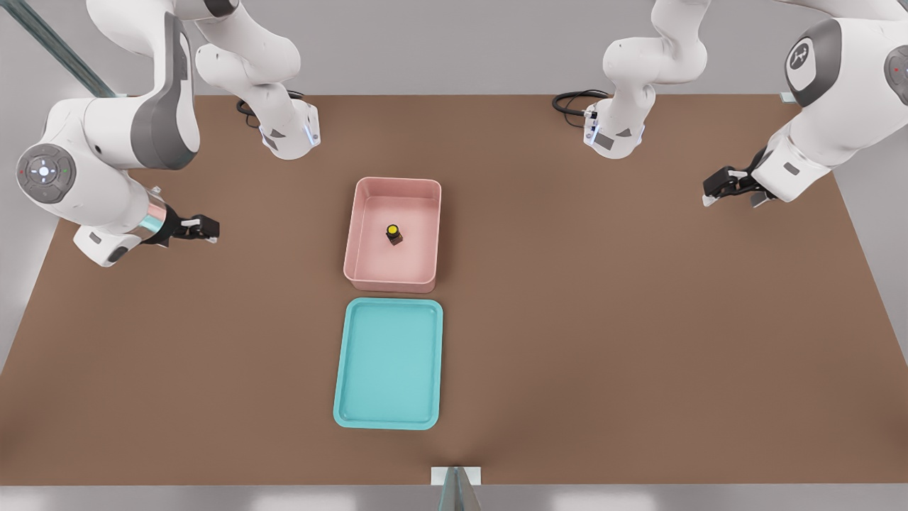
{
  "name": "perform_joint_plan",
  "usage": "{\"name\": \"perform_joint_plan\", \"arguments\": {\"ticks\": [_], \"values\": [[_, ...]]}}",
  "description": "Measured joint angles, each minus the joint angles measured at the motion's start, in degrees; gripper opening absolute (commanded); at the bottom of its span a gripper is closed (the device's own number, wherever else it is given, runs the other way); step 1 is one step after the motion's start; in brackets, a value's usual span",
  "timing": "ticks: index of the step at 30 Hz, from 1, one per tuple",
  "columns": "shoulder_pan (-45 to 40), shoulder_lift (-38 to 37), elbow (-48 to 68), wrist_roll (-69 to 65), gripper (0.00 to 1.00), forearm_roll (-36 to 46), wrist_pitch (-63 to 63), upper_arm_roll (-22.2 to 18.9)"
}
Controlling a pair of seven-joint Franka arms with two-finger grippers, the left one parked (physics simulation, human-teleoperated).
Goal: The left arm remains still, and the right arm places the button from the box into the tray
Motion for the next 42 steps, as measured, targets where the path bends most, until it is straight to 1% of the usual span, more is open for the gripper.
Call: {"name": "perform_joint_plan", "arguments": {"ticks": [1, 2, 3, 4, 5, 6, 8, 9, 11, 14, 17, 20, 23, 30, 36, 40, 41, 42], "values": [[0.0, 0.1, 0.0, -0.1, 1.00, 0.1, -0.1, 0.0], [-1.3, 0.8, 0.1, -0.2, 1.00, 0.1, -0.2, 2.3], [-2.5, 2.2, 0.4, -0.2, 1.00, 0.2, -0.3, 7.0], [-1.3, 4.8, 1.2, -0.1, 1.00, 0.0, 0.0, 12.6], [3.6, 6.7, 1.7, 0.3, 1.00, -0.1, 0.7, 15.5], [9.1, 8.4, 1.9, 0.8, 1.00, -0.1, 1.9, 17.1], [17.2, 11.5, 0.5, 2.3, 1.00, -0.2, 5.4, 18.3], [19.8, 11.8, -3.1, 3.2, 1.00, -0.6, 8.1, 19.0], [22.0, 11.1, -12.6, 4.9, 1.00, -1.3, 15.5, 20.4], [21.3, 9.5, -26.1, 7.1, 1.00, -2.8, 28.5, 20.8], [19.0, 8.6, -36.2, 8.9, 1.00, -4.0, 40.5, 21.0], [19.2, 9.4, -40.9, 10.5, 1.00, -4.5, 50.0, 21.0], [20.0, 10.4, -43.4, 11.8, 1.00, -4.8, 56.6, 21.2], [19.9, 11.9, -47.5, 14.2, 1.00, -6.5, 63.8, 21.3], [20.1, 14.6, -47.8, 15.6, 1.00, -7.0, 65.9, 21.3], [19.7, 14.5, -48.8, 16.3, 1.00, -7.2, 66.4, 21.3], [19.6, 14.2, -49.0, 16.5, 0.97, -7.3, 66.5, 21.3], [19.5, 14.2, -49.1, 16.6, 0.88, -7.3, 66.6, 21.3]]}}
